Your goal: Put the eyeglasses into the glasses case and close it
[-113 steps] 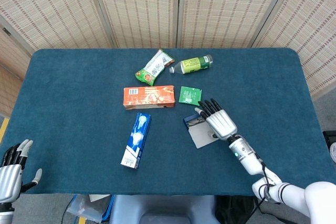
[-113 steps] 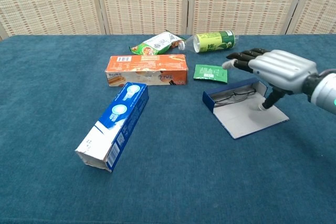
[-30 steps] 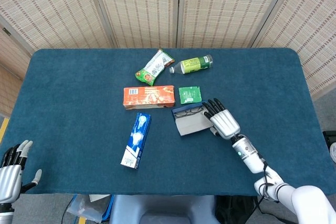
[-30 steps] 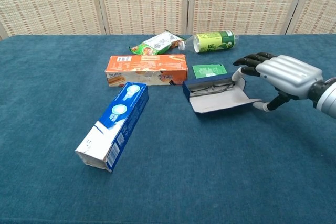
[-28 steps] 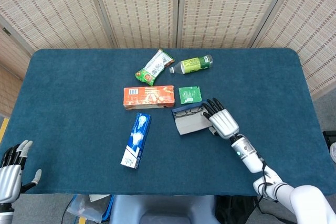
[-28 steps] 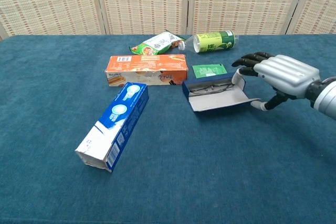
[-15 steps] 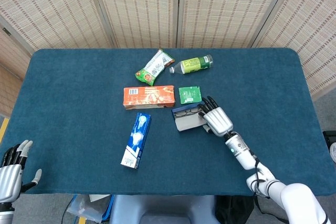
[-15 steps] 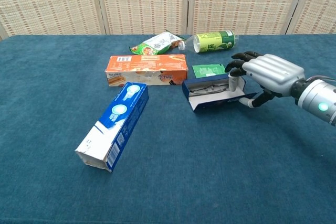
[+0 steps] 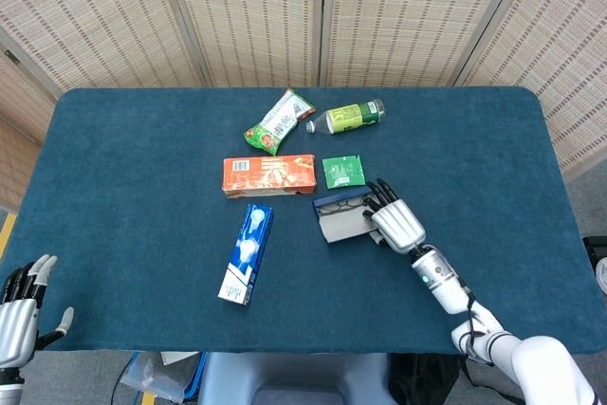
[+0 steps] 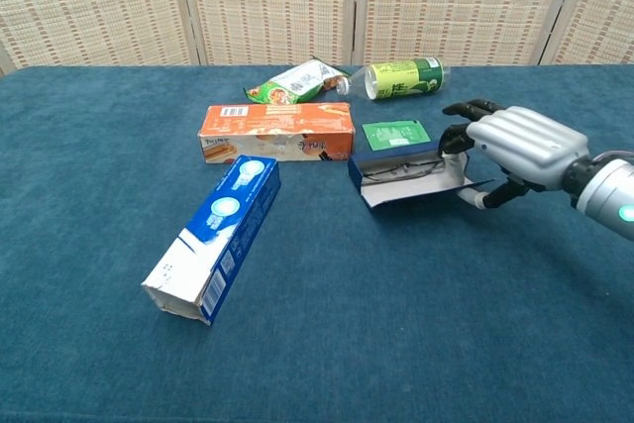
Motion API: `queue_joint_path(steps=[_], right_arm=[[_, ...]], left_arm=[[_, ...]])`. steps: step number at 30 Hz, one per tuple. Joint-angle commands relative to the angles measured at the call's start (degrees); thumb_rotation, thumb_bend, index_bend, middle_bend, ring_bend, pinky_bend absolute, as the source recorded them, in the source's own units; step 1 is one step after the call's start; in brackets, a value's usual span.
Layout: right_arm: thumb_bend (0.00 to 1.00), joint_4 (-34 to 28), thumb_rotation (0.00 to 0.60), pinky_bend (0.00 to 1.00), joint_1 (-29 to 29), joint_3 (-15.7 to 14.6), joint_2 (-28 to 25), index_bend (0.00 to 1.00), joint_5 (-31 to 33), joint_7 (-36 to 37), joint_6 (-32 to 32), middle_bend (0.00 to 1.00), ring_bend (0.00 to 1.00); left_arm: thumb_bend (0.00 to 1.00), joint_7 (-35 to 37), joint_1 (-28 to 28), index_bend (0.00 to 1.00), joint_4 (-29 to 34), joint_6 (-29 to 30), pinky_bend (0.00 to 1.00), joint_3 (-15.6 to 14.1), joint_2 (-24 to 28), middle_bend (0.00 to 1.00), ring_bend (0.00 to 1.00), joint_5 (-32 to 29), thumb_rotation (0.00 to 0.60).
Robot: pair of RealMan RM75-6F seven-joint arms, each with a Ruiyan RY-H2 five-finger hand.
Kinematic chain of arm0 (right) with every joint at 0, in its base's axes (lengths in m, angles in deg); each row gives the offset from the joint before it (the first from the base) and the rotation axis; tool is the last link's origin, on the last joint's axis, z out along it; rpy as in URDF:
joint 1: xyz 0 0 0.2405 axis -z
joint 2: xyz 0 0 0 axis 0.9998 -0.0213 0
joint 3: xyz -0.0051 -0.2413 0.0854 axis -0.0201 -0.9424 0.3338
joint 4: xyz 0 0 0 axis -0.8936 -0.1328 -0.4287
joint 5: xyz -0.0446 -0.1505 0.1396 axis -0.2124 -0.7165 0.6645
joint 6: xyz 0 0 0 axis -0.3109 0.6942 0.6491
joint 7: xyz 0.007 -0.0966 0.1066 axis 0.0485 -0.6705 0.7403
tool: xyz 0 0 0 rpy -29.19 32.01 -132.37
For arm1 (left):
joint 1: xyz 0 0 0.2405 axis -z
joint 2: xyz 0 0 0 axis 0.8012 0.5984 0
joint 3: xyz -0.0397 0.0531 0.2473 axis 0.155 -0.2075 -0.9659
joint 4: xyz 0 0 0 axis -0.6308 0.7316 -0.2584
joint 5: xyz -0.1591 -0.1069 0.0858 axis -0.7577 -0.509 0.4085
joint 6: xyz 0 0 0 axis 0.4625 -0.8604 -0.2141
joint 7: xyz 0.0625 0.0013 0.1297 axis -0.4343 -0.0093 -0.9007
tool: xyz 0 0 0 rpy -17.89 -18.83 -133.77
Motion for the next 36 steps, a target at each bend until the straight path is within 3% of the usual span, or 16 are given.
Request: queue_joint_path(steps=[1,10,25,36], right_arm=[[0.4,-3.24,0.6,0.0,2.15,-1.55,-2.38,0.63,-1.09,-1.06,-2.55,0.31,0.04],[0.41,-13.02,0.6,0.0,7.84,-4.01,-9.13,0.63,-2.04,-4.45,-7.98,0.31,0.06],[0.41,-15.66,0.6,0.0,3.19,2.26,-9.31,0.61,3.13,-10.54,0.68,0.25,0.06],[0.41,-15.44,0.6,0.0,-1.03,5.91,-7.73,0.16,8.38,-17.88,9.41,0.06,0.0]], left_arm=[[0.36,-0.01,0.1,0.0,0.11,0.01,0.0,0.0,0.02,0.0,0.0,0.23,0.6],[0.36,-0.03,0.43,0.0,0.51,0.2,0.0,0.07,0.03,0.0,0.0,1.01,0.6],[0.36,0.89,0.11,0.0,0.45,0.38,0.0,-0.16,0.67,0.0,0.0,0.87,0.6],[0.36,1.37,-0.21,0.0,0.3,0.33,0.0,-0.49,1.01,0.0,0.0,0.78,0.6]])
